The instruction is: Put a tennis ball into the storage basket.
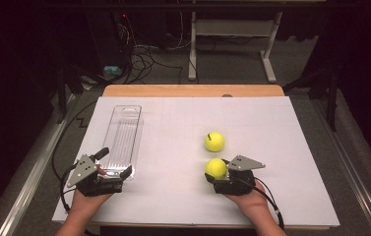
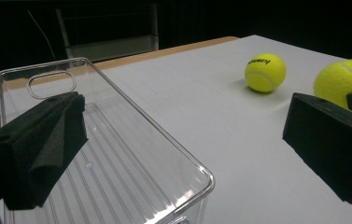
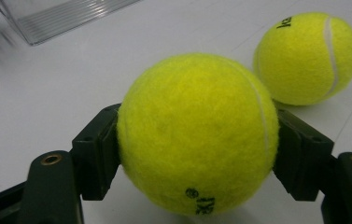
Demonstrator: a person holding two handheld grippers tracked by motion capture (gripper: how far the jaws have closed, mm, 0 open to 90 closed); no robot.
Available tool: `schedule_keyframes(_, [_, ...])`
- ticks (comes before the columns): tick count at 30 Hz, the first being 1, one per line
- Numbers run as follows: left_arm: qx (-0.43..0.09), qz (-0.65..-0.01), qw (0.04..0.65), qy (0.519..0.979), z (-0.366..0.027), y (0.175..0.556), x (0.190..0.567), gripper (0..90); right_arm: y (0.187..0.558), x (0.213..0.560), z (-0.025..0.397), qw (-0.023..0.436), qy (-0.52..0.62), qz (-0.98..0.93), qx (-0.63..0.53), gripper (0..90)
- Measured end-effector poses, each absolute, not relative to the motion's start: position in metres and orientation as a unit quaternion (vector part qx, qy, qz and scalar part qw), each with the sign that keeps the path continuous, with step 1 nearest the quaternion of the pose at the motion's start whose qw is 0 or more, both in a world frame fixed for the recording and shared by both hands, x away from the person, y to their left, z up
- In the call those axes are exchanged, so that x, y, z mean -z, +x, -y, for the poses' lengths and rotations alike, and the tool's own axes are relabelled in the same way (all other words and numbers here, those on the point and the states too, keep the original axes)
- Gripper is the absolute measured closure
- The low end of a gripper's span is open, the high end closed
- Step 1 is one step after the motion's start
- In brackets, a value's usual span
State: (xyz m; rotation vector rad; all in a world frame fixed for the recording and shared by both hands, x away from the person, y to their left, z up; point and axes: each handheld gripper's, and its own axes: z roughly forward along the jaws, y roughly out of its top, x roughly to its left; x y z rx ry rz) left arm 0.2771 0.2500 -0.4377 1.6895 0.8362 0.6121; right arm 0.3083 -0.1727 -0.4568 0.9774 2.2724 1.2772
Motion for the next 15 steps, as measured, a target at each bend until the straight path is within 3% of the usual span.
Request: schedule_keyframes(15, [-0.257, -0.354, 0.550, 0.711, -0.250, 0.277, 0.438, 0.7, 0.304, 0.449, 0.196, 0.205, 0.355, -0.782, -0.470, 27.1])
